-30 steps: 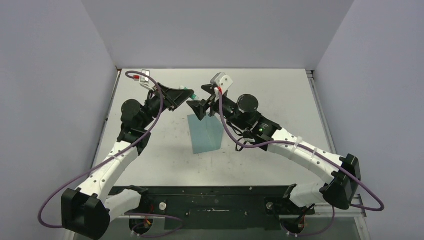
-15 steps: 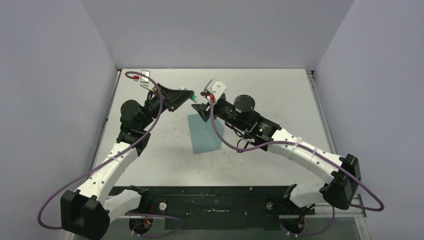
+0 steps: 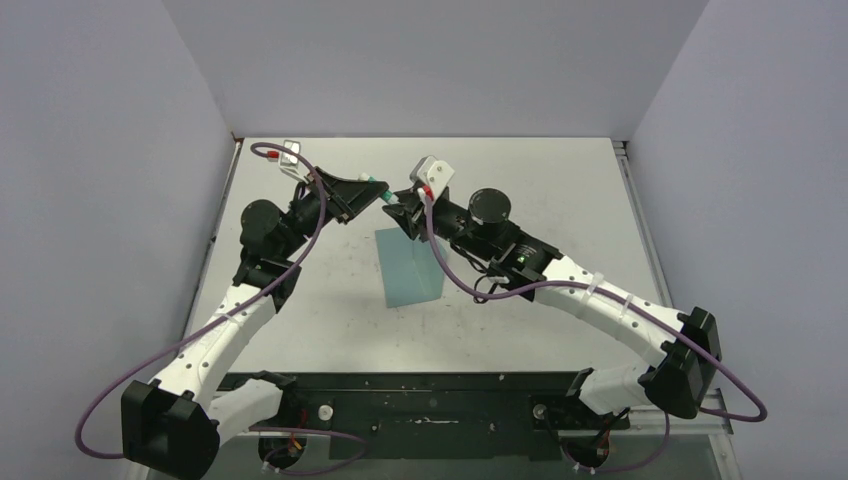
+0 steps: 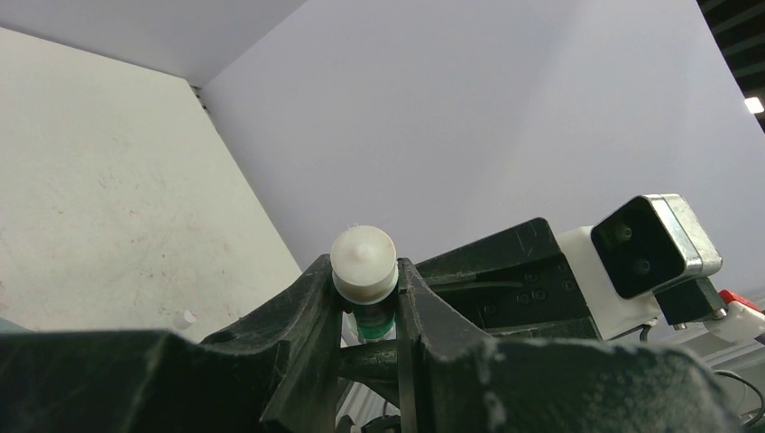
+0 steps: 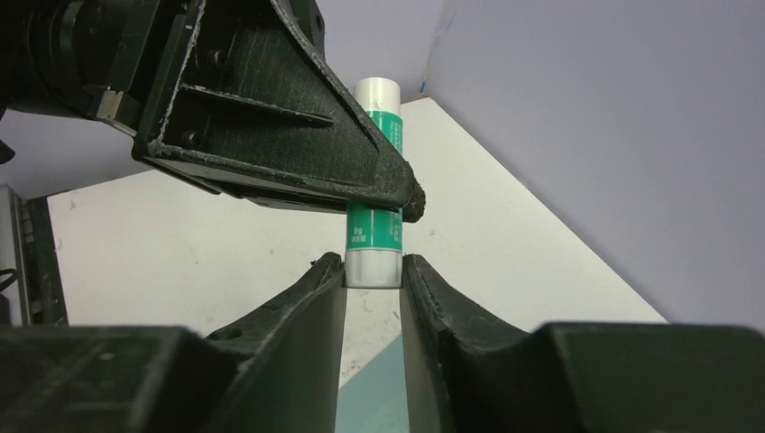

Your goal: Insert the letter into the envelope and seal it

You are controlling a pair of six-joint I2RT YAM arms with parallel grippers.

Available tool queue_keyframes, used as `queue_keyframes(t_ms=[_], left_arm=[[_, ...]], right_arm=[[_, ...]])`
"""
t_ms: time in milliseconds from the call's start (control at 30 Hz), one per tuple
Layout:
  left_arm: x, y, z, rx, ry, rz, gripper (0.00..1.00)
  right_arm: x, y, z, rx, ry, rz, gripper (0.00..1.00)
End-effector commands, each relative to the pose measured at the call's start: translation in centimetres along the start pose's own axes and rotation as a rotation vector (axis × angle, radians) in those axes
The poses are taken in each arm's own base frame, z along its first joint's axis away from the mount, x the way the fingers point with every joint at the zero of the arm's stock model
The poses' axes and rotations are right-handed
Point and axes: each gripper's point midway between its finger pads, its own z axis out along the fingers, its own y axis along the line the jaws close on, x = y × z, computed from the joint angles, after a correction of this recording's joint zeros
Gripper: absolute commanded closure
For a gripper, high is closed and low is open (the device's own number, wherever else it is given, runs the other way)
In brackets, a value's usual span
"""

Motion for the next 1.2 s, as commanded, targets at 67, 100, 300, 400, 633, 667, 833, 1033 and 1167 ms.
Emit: queue_keyframes(t_ms=[67, 100, 300, 400, 633, 667, 833, 1033, 1167], left_arm=[[-0.8, -3.0, -0.1, 0.086, -0.004, 0.055, 1.0], [-0.9, -3.0, -0.1, 0.087, -0.003, 0.057, 1.0], [-1.0, -3.7, -0.2, 0.123, -0.011, 0.095, 1.0], [-1.3, -4.5, -0.3, 0.164, -0.029, 0.155, 1.0], [-2.0, -6.8, -0.1, 0.317, -0.076, 0.348, 1.0], [-2.0, -7.0, 0.0, 0.33, -0.076, 0.366, 1.0], [-2.1, -7.3, 0.5, 0.369, -0.067, 0.422, 1.0], [-2.0, -6.4, 0.8, 0.328, -0.054, 0.399, 1.0], [-1.7, -5.6, 0.5, 0.293, -0.041, 0.398, 1.0]], right_arm=[[-2.5, -0.3, 0.2, -0.039, -0.08, 0.071, 0.91], [-2.5, -0.4, 0.1, -0.045, -0.082, 0.082, 0.94], [-3.7, -1.2, -0.5, -0.129, -0.143, 0.318, 0.95], [-4.9, -2.5, -1.1, -0.184, -0.214, 0.632, 0.95], [-6.7, -2.8, -2.5, -0.4, -0.428, 1.371, 0.95], [-6.9, -2.8, -2.7, -0.433, -0.456, 1.441, 0.95], [-7.2, -1.7, -3.3, -0.576, -0.533, 1.722, 0.95], [-5.2, -1.4, -2.5, -0.485, -0.449, 1.569, 0.36], [-4.0, -2.0, -2.4, -0.327, -0.419, 1.166, 0.11]])
